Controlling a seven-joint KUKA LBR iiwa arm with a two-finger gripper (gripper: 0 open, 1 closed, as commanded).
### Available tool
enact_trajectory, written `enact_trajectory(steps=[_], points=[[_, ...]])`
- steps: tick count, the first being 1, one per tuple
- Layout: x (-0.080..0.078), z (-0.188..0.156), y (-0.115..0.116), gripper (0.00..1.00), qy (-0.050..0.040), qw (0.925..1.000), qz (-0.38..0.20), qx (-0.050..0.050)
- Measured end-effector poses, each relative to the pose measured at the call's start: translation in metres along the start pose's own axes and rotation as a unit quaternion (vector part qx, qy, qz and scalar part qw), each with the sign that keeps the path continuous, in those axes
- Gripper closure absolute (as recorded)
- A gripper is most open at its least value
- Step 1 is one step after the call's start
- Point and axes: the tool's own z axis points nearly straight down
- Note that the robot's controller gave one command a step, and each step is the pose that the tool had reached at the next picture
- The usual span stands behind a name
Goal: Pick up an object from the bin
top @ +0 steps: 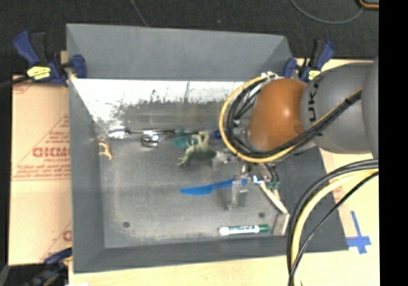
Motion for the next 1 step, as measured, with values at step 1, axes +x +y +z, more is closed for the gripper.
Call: enact_trajectory(steps=[1], points=[[-0.0015, 0.0006, -0.0079, 0.0, -0.0026, 0.9998, -0.02, 0.002]])
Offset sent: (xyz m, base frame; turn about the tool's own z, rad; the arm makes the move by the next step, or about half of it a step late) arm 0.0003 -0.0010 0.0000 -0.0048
